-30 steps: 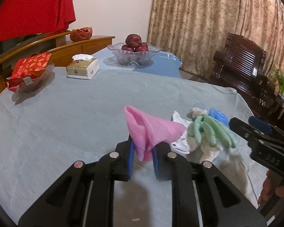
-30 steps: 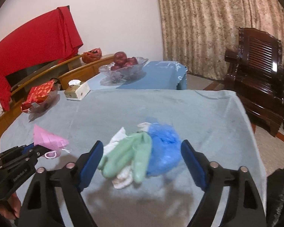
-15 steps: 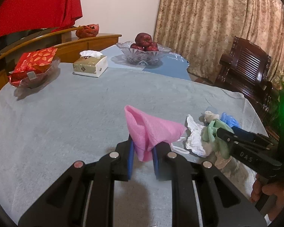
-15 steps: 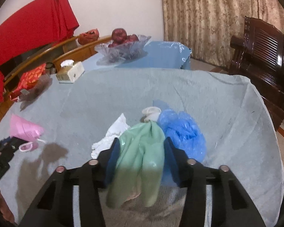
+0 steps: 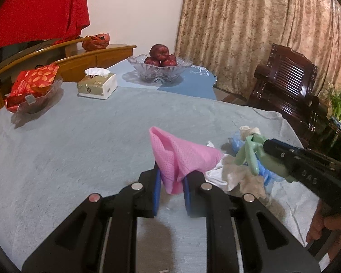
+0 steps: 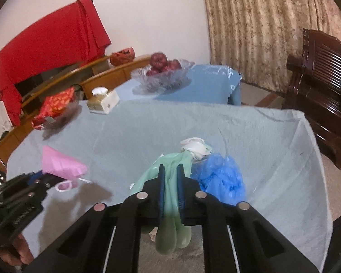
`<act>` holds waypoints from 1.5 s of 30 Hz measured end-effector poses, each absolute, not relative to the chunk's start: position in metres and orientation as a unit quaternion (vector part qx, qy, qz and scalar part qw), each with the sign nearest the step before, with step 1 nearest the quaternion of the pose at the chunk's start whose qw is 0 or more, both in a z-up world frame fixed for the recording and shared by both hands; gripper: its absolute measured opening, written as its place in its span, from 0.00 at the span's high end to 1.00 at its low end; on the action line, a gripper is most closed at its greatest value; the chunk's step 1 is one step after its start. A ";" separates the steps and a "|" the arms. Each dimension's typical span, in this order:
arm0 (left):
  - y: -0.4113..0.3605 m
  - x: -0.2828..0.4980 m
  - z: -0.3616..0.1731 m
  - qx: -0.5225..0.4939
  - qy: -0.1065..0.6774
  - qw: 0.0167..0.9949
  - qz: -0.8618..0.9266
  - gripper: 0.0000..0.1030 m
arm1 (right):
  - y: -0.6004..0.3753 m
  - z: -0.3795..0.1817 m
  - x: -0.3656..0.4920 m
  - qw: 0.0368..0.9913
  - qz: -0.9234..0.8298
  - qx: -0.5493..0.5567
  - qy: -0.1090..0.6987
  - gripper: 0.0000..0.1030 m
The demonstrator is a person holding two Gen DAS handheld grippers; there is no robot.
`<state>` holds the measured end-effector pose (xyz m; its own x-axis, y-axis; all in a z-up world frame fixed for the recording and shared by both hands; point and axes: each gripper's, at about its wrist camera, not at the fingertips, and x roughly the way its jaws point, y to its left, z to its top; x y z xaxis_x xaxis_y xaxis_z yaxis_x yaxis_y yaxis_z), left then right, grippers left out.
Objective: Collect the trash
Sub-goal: 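Lift the green glove with the right gripper off the table, then carry the glove and pink mask over the bin with both grippers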
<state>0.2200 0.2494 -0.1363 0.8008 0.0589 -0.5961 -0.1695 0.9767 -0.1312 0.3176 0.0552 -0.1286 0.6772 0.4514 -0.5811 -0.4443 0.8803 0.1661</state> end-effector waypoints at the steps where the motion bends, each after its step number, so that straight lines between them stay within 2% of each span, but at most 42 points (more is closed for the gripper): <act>1: 0.247 0.219 -0.134 -0.089 0.308 0.945 0.059 0.85 | 0.052 -0.124 0.315 0.917 0.245 0.009 0.315 0.90; 21: 0.173 0.192 -0.088 -0.063 0.274 0.960 -0.003 0.85 | -0.025 -0.066 0.258 0.939 0.214 0.034 0.266 0.90; 45: 0.018 0.152 -0.065 -0.030 0.259 0.954 -0.145 0.85 | -0.182 -0.035 0.159 0.968 0.099 0.047 0.226 0.90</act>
